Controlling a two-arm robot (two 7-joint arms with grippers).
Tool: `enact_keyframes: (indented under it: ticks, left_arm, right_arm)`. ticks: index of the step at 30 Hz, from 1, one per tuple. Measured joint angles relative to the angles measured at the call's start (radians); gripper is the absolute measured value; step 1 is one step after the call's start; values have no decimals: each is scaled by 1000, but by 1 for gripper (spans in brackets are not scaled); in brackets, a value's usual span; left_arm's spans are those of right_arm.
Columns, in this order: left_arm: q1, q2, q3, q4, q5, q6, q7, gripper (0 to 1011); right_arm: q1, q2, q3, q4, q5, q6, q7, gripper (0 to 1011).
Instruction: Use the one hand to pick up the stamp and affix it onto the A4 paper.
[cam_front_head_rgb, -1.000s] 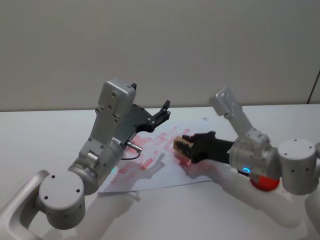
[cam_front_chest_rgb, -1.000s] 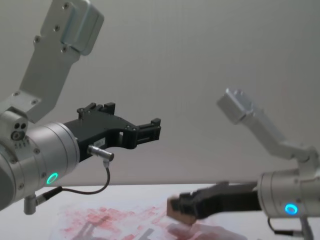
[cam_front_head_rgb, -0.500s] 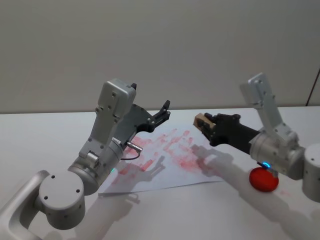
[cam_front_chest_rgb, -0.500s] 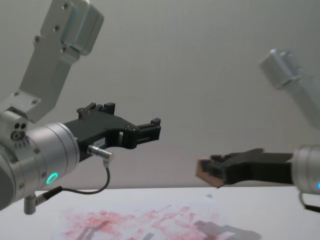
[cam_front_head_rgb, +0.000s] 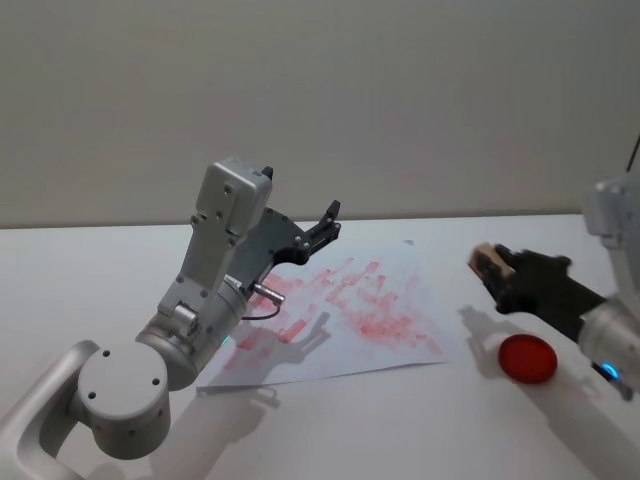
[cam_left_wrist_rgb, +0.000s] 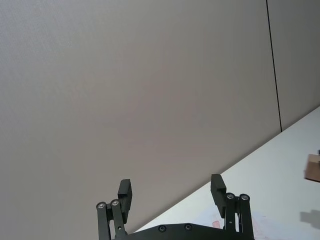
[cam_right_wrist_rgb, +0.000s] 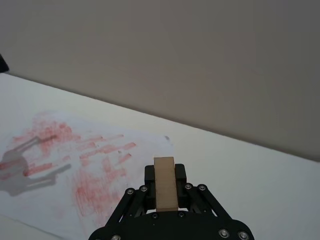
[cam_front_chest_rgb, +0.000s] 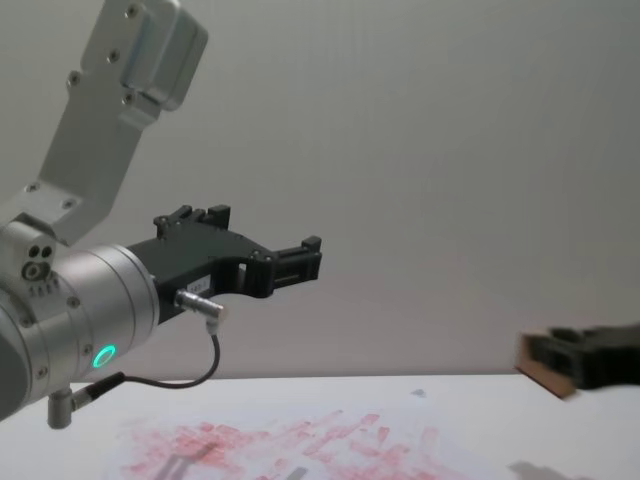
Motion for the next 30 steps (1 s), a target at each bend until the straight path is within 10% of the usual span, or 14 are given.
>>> enact_keyframes:
  ticks: [10, 30]
  left_arm:
    - [0, 0, 0, 0, 0, 0, 0, 1001]
    - [0, 0, 0, 0, 0, 0, 0, 1001]
  right_arm:
    - [-103, 72, 40, -75, 88, 50, -65, 213]
    - [-114, 93, 46, -68, 116, 131, -36, 213]
